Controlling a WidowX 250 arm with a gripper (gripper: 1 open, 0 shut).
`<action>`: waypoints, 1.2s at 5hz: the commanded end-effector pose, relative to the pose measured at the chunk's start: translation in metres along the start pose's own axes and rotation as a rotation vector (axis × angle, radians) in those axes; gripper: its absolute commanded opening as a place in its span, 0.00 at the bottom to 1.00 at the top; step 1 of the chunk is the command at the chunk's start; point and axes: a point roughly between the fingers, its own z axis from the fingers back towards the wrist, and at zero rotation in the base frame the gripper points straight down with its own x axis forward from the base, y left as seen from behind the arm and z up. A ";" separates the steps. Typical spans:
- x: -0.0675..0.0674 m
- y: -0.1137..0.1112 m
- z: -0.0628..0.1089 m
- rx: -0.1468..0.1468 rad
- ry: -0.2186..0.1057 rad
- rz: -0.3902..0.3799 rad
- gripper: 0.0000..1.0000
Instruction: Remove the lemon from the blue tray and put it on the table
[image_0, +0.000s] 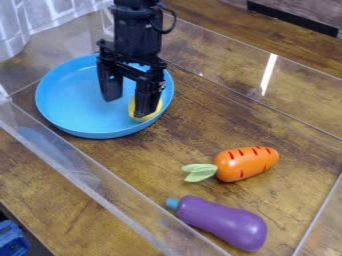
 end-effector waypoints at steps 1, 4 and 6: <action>0.013 0.013 0.017 -0.004 -0.084 -0.005 1.00; 0.031 0.032 0.008 -0.019 -0.114 -0.014 1.00; 0.038 0.042 0.004 -0.015 -0.120 -0.005 1.00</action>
